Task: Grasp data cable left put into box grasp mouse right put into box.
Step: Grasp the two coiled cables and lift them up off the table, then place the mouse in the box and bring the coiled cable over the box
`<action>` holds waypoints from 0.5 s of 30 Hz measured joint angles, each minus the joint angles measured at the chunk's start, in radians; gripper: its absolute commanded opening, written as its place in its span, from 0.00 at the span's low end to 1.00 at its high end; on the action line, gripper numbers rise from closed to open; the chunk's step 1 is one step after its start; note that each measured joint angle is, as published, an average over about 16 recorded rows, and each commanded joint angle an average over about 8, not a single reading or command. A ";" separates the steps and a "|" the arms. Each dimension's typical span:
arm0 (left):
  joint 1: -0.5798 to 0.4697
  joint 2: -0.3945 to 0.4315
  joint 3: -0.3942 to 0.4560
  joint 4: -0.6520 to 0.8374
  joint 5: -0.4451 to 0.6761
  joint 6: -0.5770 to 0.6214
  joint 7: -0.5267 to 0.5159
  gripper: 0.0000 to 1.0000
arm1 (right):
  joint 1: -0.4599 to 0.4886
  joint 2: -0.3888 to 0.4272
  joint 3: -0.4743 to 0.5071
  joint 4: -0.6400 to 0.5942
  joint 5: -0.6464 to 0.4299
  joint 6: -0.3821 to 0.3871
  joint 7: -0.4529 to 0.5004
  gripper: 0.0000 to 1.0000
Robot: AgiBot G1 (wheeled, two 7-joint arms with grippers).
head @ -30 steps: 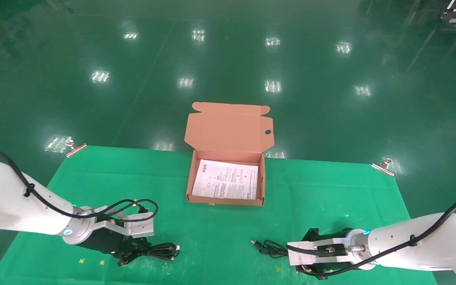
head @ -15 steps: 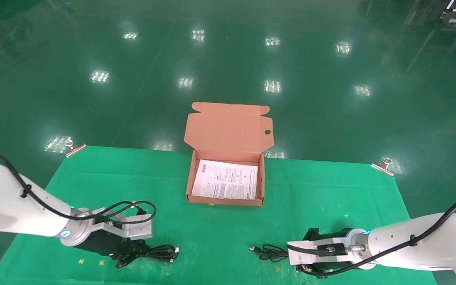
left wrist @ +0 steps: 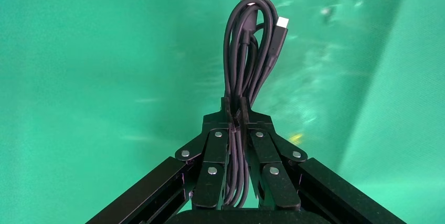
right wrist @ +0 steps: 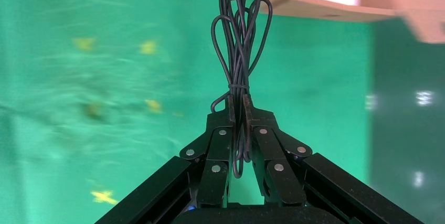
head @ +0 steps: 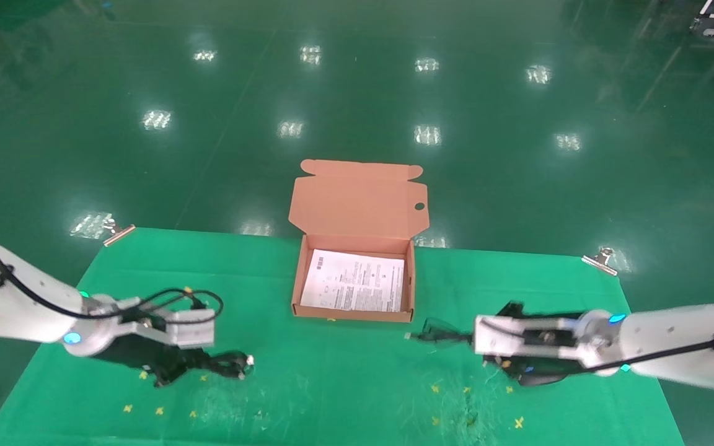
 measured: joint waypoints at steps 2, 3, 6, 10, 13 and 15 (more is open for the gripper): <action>-0.013 -0.022 0.000 -0.050 0.013 0.004 -0.019 0.00 | 0.015 0.019 0.018 0.017 0.010 0.010 0.010 0.00; -0.020 -0.034 -0.001 -0.077 0.020 0.006 -0.031 0.00 | 0.024 0.029 0.028 0.025 0.015 0.015 0.015 0.00; -0.042 -0.067 -0.003 -0.162 0.042 0.011 -0.070 0.00 | 0.057 0.055 0.057 0.048 0.027 0.034 0.029 0.00; -0.074 -0.100 -0.011 -0.272 0.074 0.010 -0.129 0.00 | 0.110 0.072 0.093 0.080 0.041 0.063 0.039 0.00; -0.100 -0.110 -0.018 -0.338 0.101 0.000 -0.171 0.00 | 0.155 0.067 0.116 0.094 0.052 0.091 0.037 0.00; -0.119 -0.109 -0.022 -0.370 0.122 -0.012 -0.195 0.00 | 0.187 0.055 0.129 0.096 0.058 0.113 0.030 0.00</action>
